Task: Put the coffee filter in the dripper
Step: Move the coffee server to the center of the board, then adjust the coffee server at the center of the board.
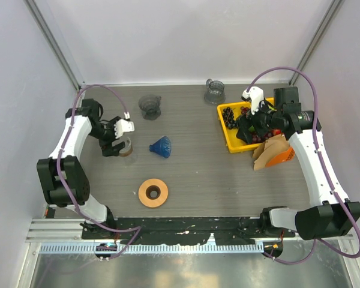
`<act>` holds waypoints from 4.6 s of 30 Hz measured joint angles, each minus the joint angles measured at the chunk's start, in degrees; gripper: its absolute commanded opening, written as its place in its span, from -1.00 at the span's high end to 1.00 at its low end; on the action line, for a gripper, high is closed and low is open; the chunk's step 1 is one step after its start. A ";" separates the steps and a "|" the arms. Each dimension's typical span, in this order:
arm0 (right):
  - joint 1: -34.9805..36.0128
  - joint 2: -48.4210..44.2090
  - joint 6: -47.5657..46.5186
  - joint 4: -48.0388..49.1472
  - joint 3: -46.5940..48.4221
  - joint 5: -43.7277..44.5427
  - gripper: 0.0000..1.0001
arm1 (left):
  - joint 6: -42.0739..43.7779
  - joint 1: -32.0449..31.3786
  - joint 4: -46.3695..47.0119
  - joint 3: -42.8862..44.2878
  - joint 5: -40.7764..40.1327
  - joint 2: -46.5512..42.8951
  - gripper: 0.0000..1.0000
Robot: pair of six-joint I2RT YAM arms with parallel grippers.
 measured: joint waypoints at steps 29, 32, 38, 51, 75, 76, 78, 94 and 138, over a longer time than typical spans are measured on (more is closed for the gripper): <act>0.00 -2.89 0.50 -0.33 -3.58 -1.57 -0.91 | -42.45 -29.42 21.44 -19.67 -5.57 -15.30 -0.19; 0.00 -2.99 0.92 -0.31 -3.85 -1.97 -0.91 | -48.46 -32.57 23.93 -19.58 -7.43 -14.01 -0.19; 0.00 -3.58 2.01 -0.26 -4.61 -2.34 -0.91 | -60.48 -40.37 28.44 -19.56 -12.81 -12.85 -0.20; -0.20 -5.88 3.37 -0.35 -6.95 -2.36 -0.91 | -87.71 -50.58 34.16 -17.00 -21.24 -7.41 -0.25; -0.17 -3.69 3.69 -1.18 -7.10 -7.89 -0.91 | -75.36 -36.85 26.49 -22.32 1.95 -32.79 -0.99; 0.11 -3.21 4.20 -0.98 -7.10 -8.44 -0.92 | -72.70 -33.81 24.11 -22.34 4.09 -33.11 -0.99; 1.07 -1.92 5.40 -0.31 -7.10 -9.09 -0.91 | -68.57 -29.24 19.28 -22.62 7.74 -32.50 -0.93; 28.22 4.87 13.29 9.16 -7.19 9.86 -0.91 | -72.17 -6.62 16.04 -24.22 22.71 -26.38 -0.72; 42.12 26.58 9.31 5.22 6.64 16.72 -0.42 | -88.85 -6.19 22.53 -31.80 14.71 -39.69 -0.71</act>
